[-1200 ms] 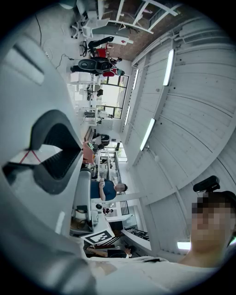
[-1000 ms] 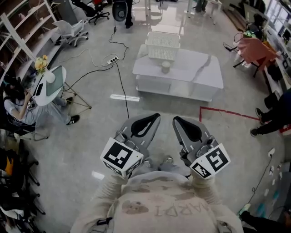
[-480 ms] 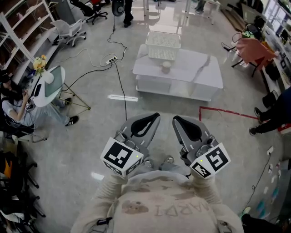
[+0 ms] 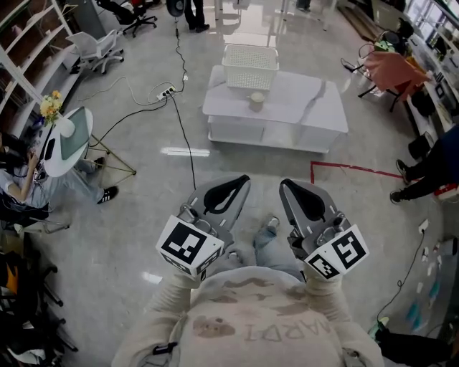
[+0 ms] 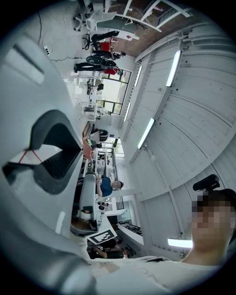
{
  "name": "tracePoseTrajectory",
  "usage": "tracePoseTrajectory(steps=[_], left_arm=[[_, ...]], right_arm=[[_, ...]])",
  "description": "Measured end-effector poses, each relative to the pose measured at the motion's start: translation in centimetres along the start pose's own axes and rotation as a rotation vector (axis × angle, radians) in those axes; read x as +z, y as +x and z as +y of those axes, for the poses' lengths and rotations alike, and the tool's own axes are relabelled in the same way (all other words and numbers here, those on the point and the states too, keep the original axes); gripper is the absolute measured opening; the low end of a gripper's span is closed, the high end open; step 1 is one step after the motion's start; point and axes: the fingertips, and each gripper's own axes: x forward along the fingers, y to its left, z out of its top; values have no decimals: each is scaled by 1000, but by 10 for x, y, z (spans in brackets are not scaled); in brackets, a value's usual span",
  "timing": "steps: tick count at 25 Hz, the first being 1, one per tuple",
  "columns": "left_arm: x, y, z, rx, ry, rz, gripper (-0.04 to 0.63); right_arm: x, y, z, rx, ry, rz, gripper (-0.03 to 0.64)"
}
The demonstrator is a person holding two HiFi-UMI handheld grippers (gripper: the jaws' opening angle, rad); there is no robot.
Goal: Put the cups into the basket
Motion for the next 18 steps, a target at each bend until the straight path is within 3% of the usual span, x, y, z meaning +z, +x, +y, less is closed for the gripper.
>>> tracePoseTrajectory(steps=[8,18], left_arm=[[7,69,47,46,7,11,0],[23,197,128,151,-6,-15,0]], right_arm=[[3,39,-88,-1,39,-8,26],[21,116,-227,112,33,21,26]])
